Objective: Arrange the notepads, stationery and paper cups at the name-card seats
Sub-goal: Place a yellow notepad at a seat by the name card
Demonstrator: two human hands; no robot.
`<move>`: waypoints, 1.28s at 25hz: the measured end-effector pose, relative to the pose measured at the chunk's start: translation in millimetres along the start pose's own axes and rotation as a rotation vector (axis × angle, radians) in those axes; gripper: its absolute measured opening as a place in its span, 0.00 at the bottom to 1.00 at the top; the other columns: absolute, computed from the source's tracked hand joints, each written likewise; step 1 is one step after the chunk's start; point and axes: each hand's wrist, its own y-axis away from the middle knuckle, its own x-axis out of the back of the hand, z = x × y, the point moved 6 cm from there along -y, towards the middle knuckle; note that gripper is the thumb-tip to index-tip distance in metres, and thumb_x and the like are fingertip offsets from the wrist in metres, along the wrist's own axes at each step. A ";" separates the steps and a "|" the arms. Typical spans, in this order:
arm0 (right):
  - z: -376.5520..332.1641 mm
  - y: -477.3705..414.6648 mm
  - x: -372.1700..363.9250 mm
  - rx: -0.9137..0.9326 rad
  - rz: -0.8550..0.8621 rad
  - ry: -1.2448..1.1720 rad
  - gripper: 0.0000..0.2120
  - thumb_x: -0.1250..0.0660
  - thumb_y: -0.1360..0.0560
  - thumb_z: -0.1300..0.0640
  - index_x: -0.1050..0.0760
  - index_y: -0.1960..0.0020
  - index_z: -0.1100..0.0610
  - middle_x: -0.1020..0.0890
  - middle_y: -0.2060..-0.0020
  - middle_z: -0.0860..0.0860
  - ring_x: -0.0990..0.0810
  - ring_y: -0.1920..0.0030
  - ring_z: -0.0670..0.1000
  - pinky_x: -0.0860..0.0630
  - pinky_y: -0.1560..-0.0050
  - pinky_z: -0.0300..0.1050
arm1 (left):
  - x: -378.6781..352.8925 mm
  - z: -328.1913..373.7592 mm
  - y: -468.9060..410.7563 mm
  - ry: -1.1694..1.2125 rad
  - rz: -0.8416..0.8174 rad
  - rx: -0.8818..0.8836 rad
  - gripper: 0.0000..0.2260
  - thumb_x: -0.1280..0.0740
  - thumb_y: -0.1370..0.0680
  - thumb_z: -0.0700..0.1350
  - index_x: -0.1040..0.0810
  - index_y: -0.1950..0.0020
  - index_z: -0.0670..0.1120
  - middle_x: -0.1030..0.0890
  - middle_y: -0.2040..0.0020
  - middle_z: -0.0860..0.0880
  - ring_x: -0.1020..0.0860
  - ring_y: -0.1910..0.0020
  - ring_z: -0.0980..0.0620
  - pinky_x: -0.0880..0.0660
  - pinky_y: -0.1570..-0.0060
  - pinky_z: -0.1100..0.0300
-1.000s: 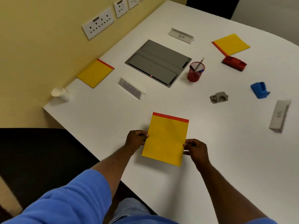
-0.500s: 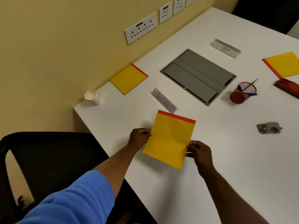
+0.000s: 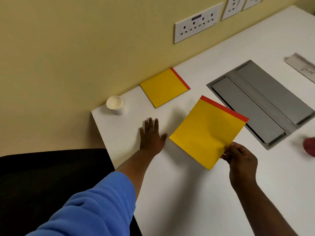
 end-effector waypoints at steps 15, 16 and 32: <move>14.0 -106.8 -244.4 -0.125 -0.011 -0.129 0.11 0.35 0.23 0.69 0.16 0.57 0.59 0.15 0.62 0.57 0.16 0.63 0.54 0.16 0.59 0.49 | -20.2 -1.0 -44.3 -0.053 0.241 0.039 0.44 0.51 0.21 0.74 0.50 0.16 0.44 0.51 0.15 0.42 0.55 0.16 0.41 0.51 0.22 0.32; 17.5 -111.8 -254.2 -0.140 0.008 -0.125 0.11 0.35 0.23 0.69 0.16 0.58 0.59 0.15 0.62 0.57 0.15 0.64 0.53 0.16 0.60 0.49 | -21.1 -1.7 -44.8 -0.055 0.242 0.040 0.44 0.51 0.21 0.74 0.51 0.16 0.44 0.52 0.15 0.42 0.55 0.16 0.41 0.52 0.22 0.32; 33.8 -141.4 -294.3 -0.168 0.148 0.118 0.05 0.30 0.26 0.64 0.17 0.50 0.60 0.15 0.61 0.56 0.15 0.65 0.54 0.16 0.59 0.48 | -18.0 -2.1 -45.3 -0.048 0.170 0.059 0.44 0.58 0.22 0.74 0.53 0.16 0.45 0.55 0.15 0.43 0.56 0.17 0.40 0.53 0.23 0.32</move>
